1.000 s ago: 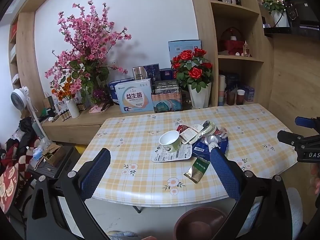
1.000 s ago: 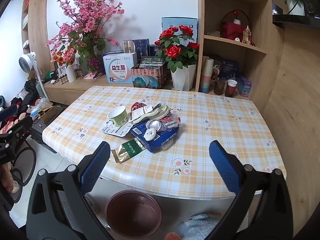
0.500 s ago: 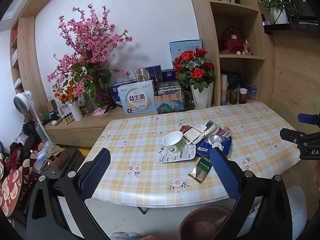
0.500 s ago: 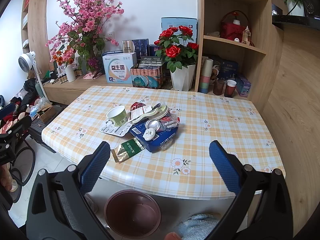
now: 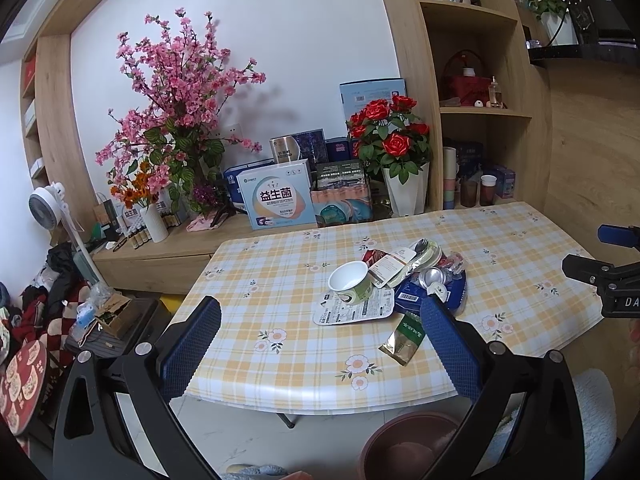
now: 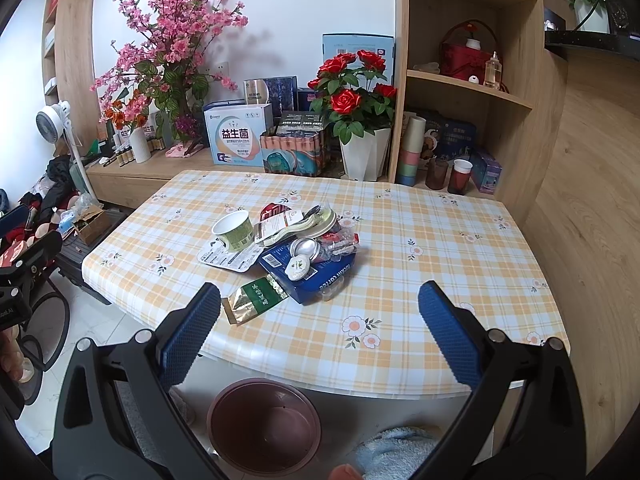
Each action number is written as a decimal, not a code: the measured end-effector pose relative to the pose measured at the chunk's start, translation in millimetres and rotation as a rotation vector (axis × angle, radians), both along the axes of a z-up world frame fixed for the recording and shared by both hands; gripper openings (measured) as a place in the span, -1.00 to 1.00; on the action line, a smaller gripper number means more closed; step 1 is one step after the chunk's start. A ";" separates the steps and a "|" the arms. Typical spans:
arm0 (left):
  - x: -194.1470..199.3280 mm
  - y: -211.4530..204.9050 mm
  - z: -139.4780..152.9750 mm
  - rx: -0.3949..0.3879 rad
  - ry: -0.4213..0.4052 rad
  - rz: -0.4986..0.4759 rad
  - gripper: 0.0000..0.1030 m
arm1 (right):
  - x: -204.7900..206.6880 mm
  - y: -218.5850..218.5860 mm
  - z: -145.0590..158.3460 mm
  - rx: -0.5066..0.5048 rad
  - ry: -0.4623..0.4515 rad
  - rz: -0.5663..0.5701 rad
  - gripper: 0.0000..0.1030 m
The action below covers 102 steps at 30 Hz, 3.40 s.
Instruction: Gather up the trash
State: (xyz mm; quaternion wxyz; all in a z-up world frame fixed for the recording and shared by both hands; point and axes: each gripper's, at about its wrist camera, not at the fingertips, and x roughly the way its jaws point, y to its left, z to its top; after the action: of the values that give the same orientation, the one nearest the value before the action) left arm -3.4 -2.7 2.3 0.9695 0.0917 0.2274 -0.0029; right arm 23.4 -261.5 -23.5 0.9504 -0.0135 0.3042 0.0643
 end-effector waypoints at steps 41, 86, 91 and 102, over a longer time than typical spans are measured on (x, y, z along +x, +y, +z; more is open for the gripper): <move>-0.8 1.8 0.8 0.003 0.004 -0.001 0.90 | 2.4 2.2 4.1 -0.009 0.005 -0.002 0.89; 98.6 27.1 -141.4 -0.177 0.226 -0.070 0.89 | 87.1 -22.2 -141.8 0.086 0.238 -0.068 0.89; 128.3 12.6 -164.1 -0.194 0.280 -0.163 0.54 | 108.6 -25.8 -161.8 0.083 0.272 -0.051 0.89; 205.8 -43.2 -227.5 -0.140 0.478 -0.412 0.33 | 146.4 -44.6 -187.3 0.107 0.314 -0.118 0.89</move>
State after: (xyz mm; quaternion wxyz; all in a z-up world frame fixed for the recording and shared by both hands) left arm 202.4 -45.9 -225.2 0.8715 0.0656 0.4246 -0.2364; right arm 169.9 -306.1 -210.8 0.8926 0.0652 0.4454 0.0258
